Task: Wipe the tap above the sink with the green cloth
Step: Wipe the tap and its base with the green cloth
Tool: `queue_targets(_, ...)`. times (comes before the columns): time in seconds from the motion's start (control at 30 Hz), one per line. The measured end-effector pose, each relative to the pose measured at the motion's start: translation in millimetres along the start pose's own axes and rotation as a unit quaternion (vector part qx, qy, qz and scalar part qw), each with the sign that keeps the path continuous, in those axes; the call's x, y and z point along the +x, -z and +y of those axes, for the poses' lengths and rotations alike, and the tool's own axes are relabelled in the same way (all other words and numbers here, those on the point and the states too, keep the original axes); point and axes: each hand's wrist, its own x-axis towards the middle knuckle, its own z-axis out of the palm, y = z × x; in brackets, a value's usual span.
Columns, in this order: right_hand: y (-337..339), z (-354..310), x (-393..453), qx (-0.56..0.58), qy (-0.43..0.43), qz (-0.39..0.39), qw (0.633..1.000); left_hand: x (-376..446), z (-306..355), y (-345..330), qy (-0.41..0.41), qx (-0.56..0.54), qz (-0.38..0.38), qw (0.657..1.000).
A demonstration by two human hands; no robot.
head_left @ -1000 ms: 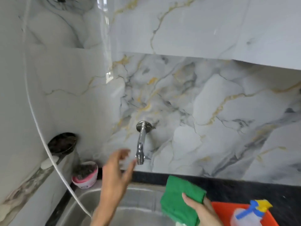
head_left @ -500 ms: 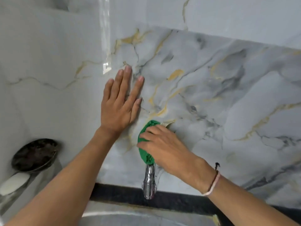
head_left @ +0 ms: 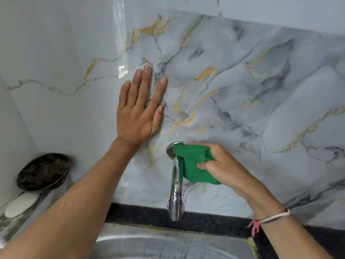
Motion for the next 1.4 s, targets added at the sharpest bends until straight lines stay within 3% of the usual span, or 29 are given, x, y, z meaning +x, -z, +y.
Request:
queue_targets(0.03,1,15,-2,0.143,-0.063,0.005,0.988,0,0,0,-0.001,-0.001,0.001,1.0)
queue_targets(0.07,-2,32,-5,0.286,-0.121,0.002,0.95,0,0,0,-0.001,-0.003,0.002,1.0)
queue_targets(0.13,-24,64,-16,0.517,-0.174,-0.017,0.838,0,0,-1,-0.002,-0.007,0.006,1.0)
queue_targets(0.23,-70,89,-18,0.678,-0.21,-0.039,0.703,-2,-1,-2,-0.006,-0.006,0.012,1.0)
queue_targets(0.3,-94,85,-11,0.703,-0.238,-0.044,0.668,-2,-2,-3,-0.01,-0.005,0.013,1.0)
queue_targets(0.63,-82,48,11,0.647,-0.238,0.013,0.724,-3,-3,-6,-0.019,0.011,0.024,0.999)
queue_targets(0.77,-63,39,-12,0.577,-0.191,0.086,0.79,-2,-2,-4,-0.016,-0.003,0.026,1.0)
queue_targets(0.83,-55,30,-23,0.479,-0.138,0.202,0.843,-2,-2,-4,-0.015,-0.006,0.027,1.0)
queue_targets(0.9,-51,12,-28,0.348,-0.018,0.308,0.885,-2,-2,-3,-0.013,-0.011,0.023,1.0)
queue_targets(0.93,-52,1,-28,0.235,0.056,0.316,0.918,-1,-2,-2,-0.013,-0.012,0.02,1.0)
queue_targets(1.0,-62,-15,-25,-0.095,0.133,0.216,0.963,-1,-2,-1,-0.011,-0.014,0.017,1.0)
queue_targets(1.03,-71,-17,-24,-0.226,0.135,0.142,0.954,-1,-2,0,-0.011,-0.017,0.016,1.0)
queue_targets(1.1,-81,-19,-24,-0.331,0.107,0.072,0.935,-2,-1,0,-0.013,-0.019,0.017,1.0)
queue_targets(1.23,-83,-21,-21,-0.374,0.108,0.172,0.905,-1,-2,-1,-0.013,-0.019,0.017,1.0)
queue_targets(1.4,-105,-23,-15,-0.387,0.084,0.146,0.907,-3,-2,-3,-0.011,-0.015,0.02,1.0)
